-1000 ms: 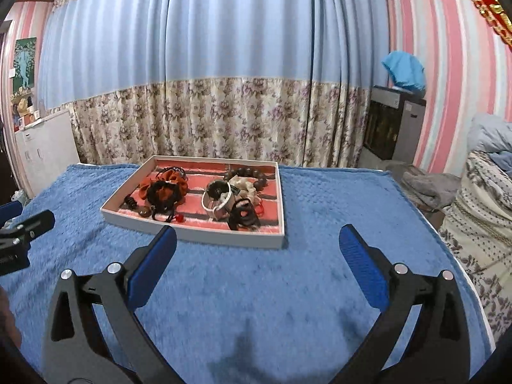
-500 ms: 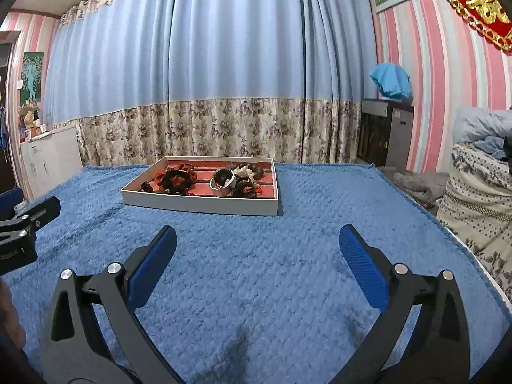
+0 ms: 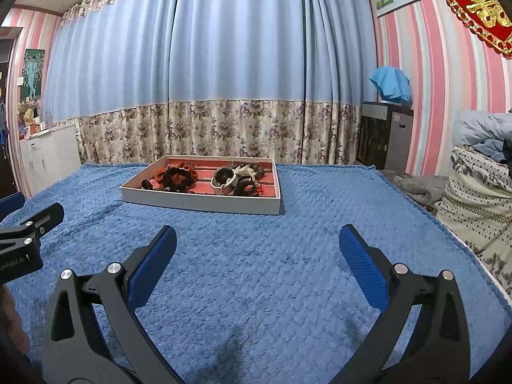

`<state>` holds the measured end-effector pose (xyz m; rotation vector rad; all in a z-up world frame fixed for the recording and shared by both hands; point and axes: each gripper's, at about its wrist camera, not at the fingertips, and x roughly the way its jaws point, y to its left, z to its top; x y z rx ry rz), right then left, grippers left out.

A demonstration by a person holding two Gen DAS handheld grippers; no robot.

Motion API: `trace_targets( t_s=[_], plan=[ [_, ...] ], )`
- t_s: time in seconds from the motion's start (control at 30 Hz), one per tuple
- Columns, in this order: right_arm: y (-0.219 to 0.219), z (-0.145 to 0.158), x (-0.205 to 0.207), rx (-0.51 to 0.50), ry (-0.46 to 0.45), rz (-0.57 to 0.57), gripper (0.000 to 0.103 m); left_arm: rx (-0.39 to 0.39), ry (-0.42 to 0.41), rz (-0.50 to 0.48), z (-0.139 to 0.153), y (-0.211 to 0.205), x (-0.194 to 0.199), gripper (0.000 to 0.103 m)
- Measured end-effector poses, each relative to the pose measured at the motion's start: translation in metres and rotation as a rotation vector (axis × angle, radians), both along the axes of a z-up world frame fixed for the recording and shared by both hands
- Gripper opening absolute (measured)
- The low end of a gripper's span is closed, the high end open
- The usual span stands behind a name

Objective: Organize jewelry

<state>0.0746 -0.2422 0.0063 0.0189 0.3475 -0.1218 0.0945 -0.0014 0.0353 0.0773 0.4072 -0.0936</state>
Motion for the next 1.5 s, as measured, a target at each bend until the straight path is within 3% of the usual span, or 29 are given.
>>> trace_targets(
  t_s=[1.5],
  plan=[
    [0.0049,-0.004,0.0026,-0.022,-0.004,-0.017,0.099,-0.002,-0.007,0.007,-0.0017,0.0052,0.0006,0.097]
  ],
)
